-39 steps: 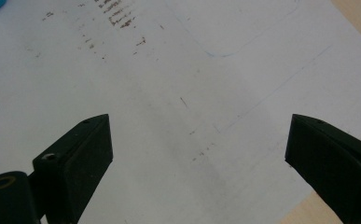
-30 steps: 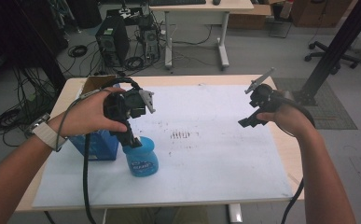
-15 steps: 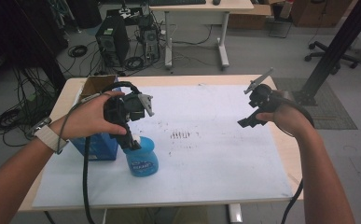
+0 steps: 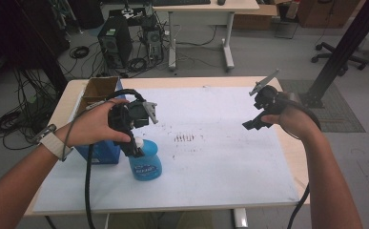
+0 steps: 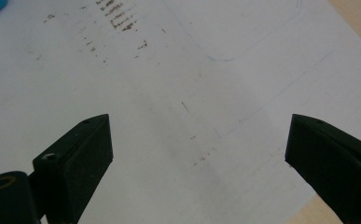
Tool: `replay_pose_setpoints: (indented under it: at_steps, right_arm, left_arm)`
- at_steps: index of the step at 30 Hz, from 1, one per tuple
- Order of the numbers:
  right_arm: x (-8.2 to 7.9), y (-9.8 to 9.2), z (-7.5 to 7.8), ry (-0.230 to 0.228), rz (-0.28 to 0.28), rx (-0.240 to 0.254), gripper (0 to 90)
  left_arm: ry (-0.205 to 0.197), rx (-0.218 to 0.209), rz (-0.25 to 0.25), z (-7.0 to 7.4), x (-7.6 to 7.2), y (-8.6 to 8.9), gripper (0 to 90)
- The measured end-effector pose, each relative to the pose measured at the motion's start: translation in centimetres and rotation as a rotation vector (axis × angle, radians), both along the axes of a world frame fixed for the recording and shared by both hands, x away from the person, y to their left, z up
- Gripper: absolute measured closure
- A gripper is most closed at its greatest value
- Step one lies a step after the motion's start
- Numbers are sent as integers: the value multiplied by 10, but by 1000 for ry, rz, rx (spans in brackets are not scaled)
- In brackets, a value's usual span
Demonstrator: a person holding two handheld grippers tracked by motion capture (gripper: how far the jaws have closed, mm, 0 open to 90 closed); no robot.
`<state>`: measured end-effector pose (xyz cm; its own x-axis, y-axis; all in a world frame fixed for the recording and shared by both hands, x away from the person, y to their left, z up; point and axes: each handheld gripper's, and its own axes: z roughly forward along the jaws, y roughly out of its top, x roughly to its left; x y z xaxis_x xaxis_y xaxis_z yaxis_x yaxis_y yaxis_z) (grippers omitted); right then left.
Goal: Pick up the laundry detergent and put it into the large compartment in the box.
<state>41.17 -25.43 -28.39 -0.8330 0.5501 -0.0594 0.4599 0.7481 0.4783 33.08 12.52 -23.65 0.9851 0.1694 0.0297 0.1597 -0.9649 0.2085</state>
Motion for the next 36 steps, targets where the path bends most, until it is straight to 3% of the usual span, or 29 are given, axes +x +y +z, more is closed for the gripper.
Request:
replay_pose_setpoints:
  at_steps: [36]
  right_arm:
    - [1, 2, -1, 2, 2, -2, 78]
  left_arm:
    - [25, 17, 11, -32, 4, 3, 86]
